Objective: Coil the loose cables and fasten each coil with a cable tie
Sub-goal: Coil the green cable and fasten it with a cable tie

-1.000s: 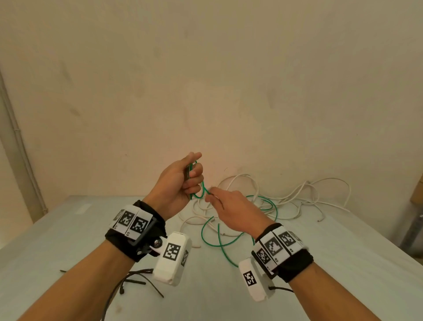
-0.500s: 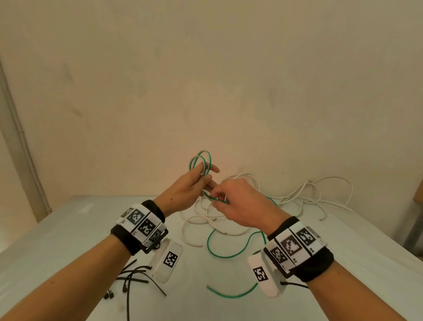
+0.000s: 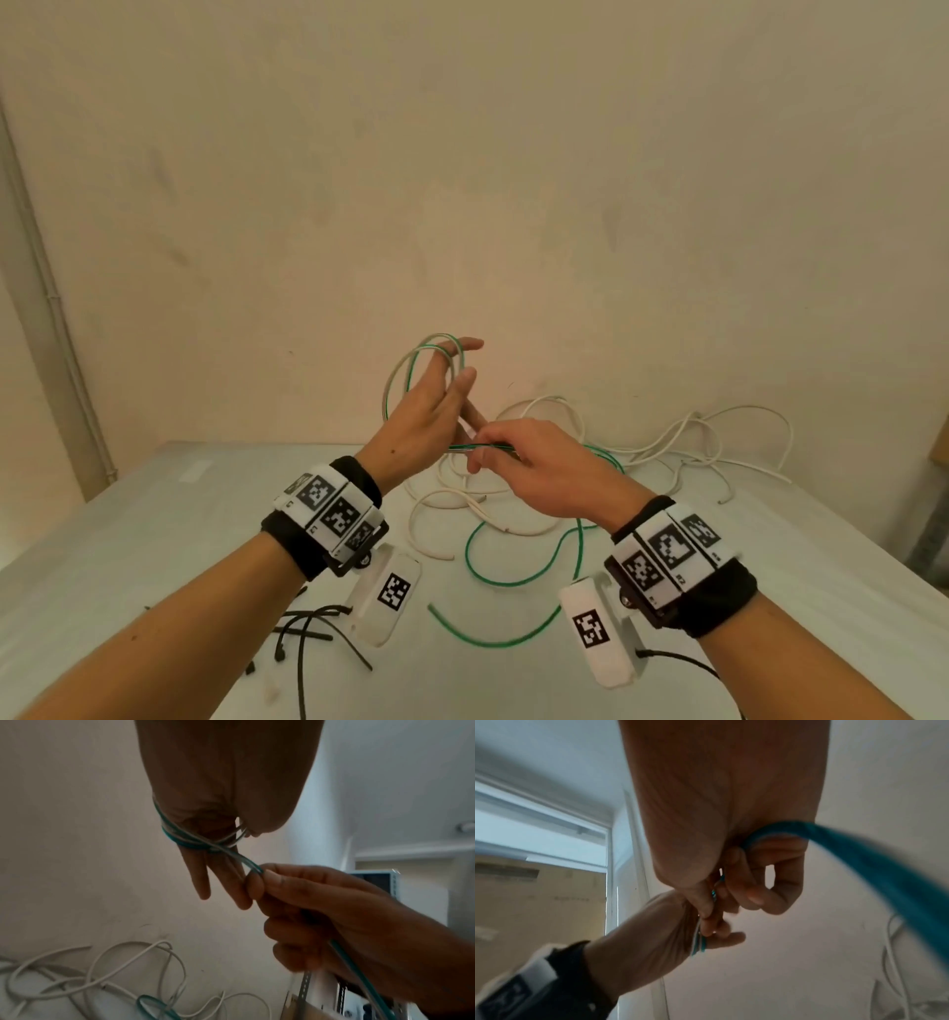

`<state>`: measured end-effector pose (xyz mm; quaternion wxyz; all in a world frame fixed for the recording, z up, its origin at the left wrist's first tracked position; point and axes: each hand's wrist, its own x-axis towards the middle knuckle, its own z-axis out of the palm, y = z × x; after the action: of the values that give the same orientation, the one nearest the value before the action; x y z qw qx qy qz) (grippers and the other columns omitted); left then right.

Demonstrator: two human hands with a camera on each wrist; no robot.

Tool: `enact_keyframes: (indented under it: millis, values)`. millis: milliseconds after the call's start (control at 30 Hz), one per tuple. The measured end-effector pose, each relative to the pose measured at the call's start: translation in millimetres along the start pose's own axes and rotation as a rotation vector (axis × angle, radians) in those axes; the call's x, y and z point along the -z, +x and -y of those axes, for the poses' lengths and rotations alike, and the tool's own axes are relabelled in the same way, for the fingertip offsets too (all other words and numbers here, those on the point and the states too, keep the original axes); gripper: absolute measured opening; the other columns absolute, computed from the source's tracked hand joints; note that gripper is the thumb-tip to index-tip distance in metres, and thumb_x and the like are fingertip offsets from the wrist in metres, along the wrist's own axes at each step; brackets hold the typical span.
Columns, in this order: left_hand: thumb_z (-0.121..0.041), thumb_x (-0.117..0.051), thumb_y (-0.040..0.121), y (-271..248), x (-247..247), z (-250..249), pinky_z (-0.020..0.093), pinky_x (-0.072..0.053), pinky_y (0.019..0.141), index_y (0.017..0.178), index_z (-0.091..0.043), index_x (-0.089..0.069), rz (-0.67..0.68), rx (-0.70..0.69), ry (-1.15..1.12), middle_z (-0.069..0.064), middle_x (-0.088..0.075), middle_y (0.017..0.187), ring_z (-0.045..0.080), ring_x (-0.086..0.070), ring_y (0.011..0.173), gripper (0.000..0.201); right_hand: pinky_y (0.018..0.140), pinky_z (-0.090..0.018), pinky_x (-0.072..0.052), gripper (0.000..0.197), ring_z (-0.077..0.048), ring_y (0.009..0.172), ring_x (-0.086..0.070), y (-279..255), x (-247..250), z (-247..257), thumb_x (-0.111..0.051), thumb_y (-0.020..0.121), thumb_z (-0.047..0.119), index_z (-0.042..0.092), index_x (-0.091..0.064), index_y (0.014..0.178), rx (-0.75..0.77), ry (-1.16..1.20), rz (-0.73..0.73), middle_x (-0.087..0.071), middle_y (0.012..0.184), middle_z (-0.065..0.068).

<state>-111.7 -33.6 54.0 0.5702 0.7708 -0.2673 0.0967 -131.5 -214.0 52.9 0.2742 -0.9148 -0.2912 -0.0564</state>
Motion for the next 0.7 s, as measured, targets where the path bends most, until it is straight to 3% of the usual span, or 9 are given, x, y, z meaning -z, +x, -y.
enact_keyframes:
  millis: [100,200,333,400,500,600,700]
  values:
    - [-0.037,-0.033,0.112,-0.4,-3.0,0.8,0.034,-0.058,0.055,0.134,-0.03,-0.044,0.09,0.017,0.206,0.017,-0.07,0.065,0.029,-0.068,0.05,0.026,0.059,-0.026,-0.036,0.02,-0.004,0.056,-0.049,3.7,0.2,-1.0,-0.059,0.103,0.035,0.022,-0.072,0.096,-0.009,-0.068,-0.019,-0.055,0.065,0.01]
    - [-0.038,-0.035,0.111,-0.9,1.4,8.1,0.031,-0.049,0.045,0.112,-0.016,-0.052,0.149,0.15,0.357,0.007,-0.058,0.061,0.012,-0.053,0.042,0.027,0.066,-0.032,-0.046,0.02,-0.002,0.066,-0.055,2.8,8.0,-8.9,-0.075,0.09,0.048,0.03,-0.066,0.095,0.001,-0.114,-0.126,-0.059,0.07,0.012]
    - [-0.052,-0.035,0.109,-8.4,12.4,17.9,0.026,-0.026,0.046,0.095,-0.012,-0.057,0.264,0.353,0.224,-0.004,-0.03,0.059,0.014,-0.025,0.051,0.047,0.077,-0.035,-0.051,0.011,-0.005,0.071,-0.059,0.8,30.0,-28.9,-0.081,0.085,0.043,0.035,-0.074,0.088,0.014,-0.032,-0.205,-0.064,0.072,0.009]
    - [-0.06,-0.037,0.105,-15.1,18.5,15.4,0.025,-0.016,0.046,0.089,-0.014,-0.057,0.343,0.413,0.061,-0.002,-0.018,0.062,0.017,-0.014,0.053,0.052,0.078,-0.035,-0.051,0.005,-0.004,0.073,-0.06,0.7,37.9,-42.7,-0.078,0.09,0.04,0.037,-0.078,0.093,0.022,0.007,-0.257,-0.066,0.076,0.011]
    - [-0.053,-0.05,0.102,-20.0,26.6,12.6,0.027,-0.01,0.047,0.072,-0.018,-0.047,0.402,0.452,-0.094,0.0,-0.013,0.062,0.016,-0.009,0.05,0.046,0.074,-0.034,-0.05,0.021,-0.006,0.08,-0.06,0.2,34.8,-60.0,-0.058,0.1,0.051,0.045,-0.073,0.114,0.03,-0.22,-0.297,-0.062,0.091,0.015]
    - [-0.049,-0.047,0.104,-19.9,27.9,9.7,0.023,-0.012,0.042,0.065,-0.023,-0.034,0.427,0.487,-0.182,-0.004,-0.013,0.059,0.012,-0.009,0.048,0.048,0.068,-0.039,-0.053,0.035,-0.015,0.077,-0.056,-1.7,15.3,-66.5,-0.039,0.104,0.052,0.044,-0.063,0.128,0.037,-0.396,-0.291,-0.05,0.098,0.01]
    - [-0.053,-0.043,0.104,-17.3,25.9,7.6,0.021,-0.019,0.041,0.069,-0.022,-0.034,0.442,0.525,-0.288,-0.004,-0.012,0.061,0.012,-0.01,0.049,0.048,0.068,-0.047,-0.055,0.024,-0.015,0.075,-0.051,-0.7,-2.7,-71.2,-0.043,0.108,0.036,0.032,-0.06,0.125,0.074,-0.33,-0.322,-0.049,0.103,0.01]
